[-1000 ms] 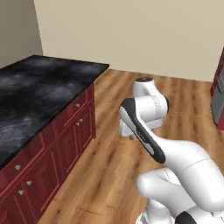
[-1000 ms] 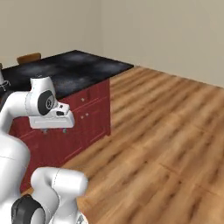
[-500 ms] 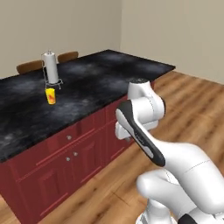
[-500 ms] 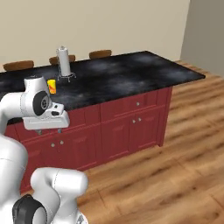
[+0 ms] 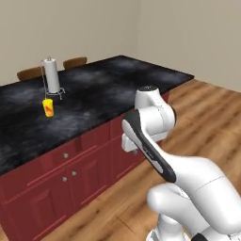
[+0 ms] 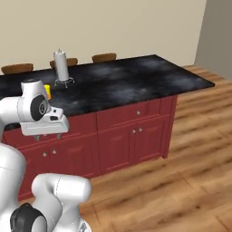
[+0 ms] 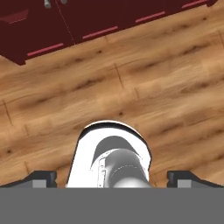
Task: Pick the tupperware and cup and place them in the sink. Then turn on the water.
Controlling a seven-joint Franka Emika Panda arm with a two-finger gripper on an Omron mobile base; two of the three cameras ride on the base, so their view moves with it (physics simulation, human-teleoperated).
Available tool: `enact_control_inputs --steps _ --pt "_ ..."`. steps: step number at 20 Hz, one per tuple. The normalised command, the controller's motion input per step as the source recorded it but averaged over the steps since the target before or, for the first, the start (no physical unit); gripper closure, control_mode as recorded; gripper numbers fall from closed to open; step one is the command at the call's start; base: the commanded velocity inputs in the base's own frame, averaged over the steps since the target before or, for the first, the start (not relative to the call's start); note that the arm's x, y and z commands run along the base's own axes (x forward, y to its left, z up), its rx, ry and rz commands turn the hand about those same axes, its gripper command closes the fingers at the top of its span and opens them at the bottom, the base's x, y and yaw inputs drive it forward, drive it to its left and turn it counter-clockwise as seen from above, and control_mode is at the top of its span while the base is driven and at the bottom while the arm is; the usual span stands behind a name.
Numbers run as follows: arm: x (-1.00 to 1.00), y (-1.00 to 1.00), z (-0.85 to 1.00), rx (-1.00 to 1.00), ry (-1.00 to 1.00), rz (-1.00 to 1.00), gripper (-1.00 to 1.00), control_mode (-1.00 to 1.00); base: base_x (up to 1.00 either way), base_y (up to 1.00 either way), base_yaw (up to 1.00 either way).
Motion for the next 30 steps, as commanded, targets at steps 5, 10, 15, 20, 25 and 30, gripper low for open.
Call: enact_control_inputs --steps 5,10,15,20,25,30 --pt "0.0 0.0 0.0 0.0 0.0 0.0 -1.0 1.0 0.89 -0.11 0.04" --pt "0.0 0.0 0.0 0.0 0.0 0.0 -1.0 1.0 0.98 0.56 0.01" --pt "0.0 0.0 0.0 0.0 0.0 0.0 -1.0 1.0 0.94 0.92 0.0" --pt "0.0 0.0 0.0 0.0 0.0 0.0 -1.0 1.0 1.0 0.89 0.02" --pt "0.0 0.0 0.0 0.0 0.0 0.0 -1.0 1.0 1.0 0.35 0.38" --pt "0.0 0.0 0.0 0.0 0.0 0.0 -1.0 1.0 1.0 0.25 0.62"
